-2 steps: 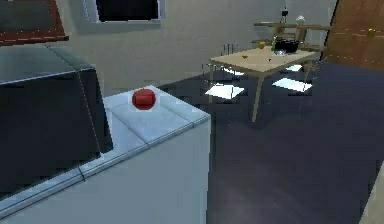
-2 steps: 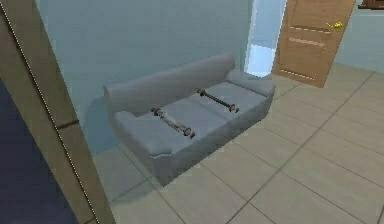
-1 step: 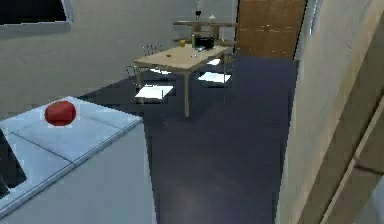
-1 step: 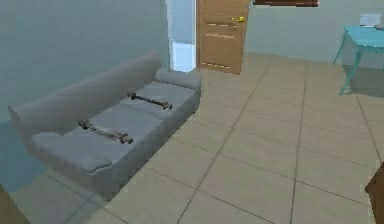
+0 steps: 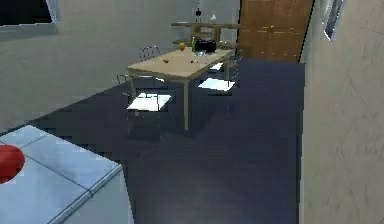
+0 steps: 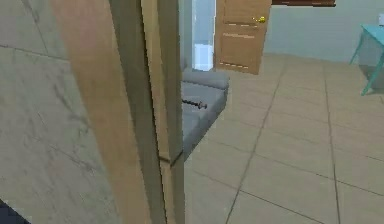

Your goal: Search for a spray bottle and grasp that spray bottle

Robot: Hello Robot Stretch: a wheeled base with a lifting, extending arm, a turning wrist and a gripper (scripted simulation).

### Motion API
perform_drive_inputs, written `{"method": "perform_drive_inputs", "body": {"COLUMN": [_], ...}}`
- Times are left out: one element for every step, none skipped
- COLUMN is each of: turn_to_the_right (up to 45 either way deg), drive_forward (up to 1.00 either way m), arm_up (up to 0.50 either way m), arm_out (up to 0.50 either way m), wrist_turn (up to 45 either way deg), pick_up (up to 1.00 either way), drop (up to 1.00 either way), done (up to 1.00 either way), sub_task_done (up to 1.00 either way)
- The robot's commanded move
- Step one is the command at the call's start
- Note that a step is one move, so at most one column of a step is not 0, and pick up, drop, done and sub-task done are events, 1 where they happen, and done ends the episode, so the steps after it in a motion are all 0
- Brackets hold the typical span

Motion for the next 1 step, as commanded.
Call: {"method": "perform_drive_inputs", "body": {"turn_to_the_right": [15.0], "drive_forward": [0.00], "arm_up": [0.00], "arm_out": [0.00], "wrist_turn": [0.0], "pick_up": [0.00], "drop": [0.00], "done": [0.00], "sub_task_done": [0.00]}}
